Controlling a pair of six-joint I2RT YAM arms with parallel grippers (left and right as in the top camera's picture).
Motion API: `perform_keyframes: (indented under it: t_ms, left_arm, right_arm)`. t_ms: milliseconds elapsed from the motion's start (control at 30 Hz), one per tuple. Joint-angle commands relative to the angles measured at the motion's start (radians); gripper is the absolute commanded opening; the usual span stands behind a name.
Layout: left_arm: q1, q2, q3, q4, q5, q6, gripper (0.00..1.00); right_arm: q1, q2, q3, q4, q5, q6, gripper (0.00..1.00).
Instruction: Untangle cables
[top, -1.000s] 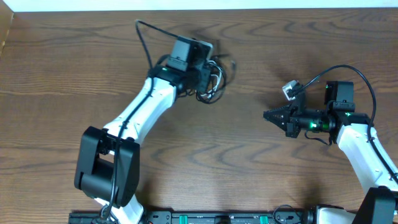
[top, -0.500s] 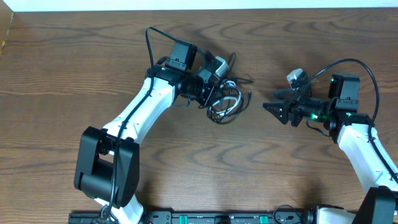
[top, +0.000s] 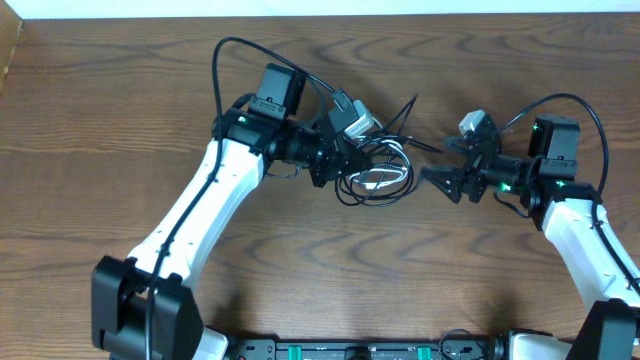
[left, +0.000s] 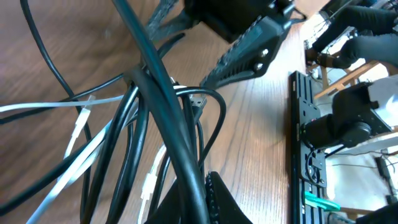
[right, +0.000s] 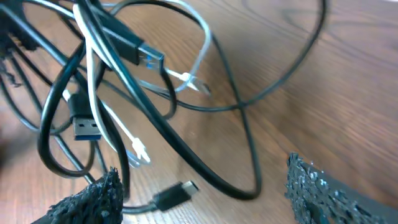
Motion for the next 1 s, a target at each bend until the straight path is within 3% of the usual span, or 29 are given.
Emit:
perform_keyframes:
  t_ms: [0, 200, 333, 400, 500, 567, 733, 967]
  left_arm:
    - [-0.015, -0.013, 0.002, 0.000, 0.053, 0.042, 0.08]
    - [-0.061, -0.013, 0.002, 0.001, 0.080, 0.046, 0.08]
    - [-0.090, -0.013, 0.002, 0.001, 0.087, 0.045, 0.08]
    - [-0.107, -0.013, 0.002, 0.001, 0.087, 0.045, 0.08]
    - [-0.124, -0.013, 0.002, 0.002, 0.082, 0.045, 0.08]
    - [-0.125, -0.013, 0.002, 0.002, 0.058, 0.045, 0.08]
    - [-0.122, -0.013, 0.002, 0.000, -0.148, 0.007, 0.08]
    - [-0.122, -0.013, 0.002, 0.000, -0.586, -0.124, 0.09]
  right_arm:
    - [0.023, -0.013, 0.002, 0.018, -0.120, -0.044, 0.81]
    - [0.042, -0.013, 0.002, 0.044, -0.118, -0.044, 0.80]
    - [0.044, -0.013, 0.002, 0.050, -0.118, -0.044, 0.69]
    - [0.044, -0.013, 0.002, 0.053, -0.117, -0.044, 0.54]
    - [0.044, -0.013, 0.002, 0.054, -0.093, -0.043, 0.13]
    - [0.043, -0.013, 0.002, 0.053, -0.058, -0.031, 0.01]
    - [0.024, -0.013, 0.002, 0.053, -0.016, -0.005, 0.01]
    - [-0.062, -0.013, 0.002, 0.053, 0.067, 0.088, 0.01]
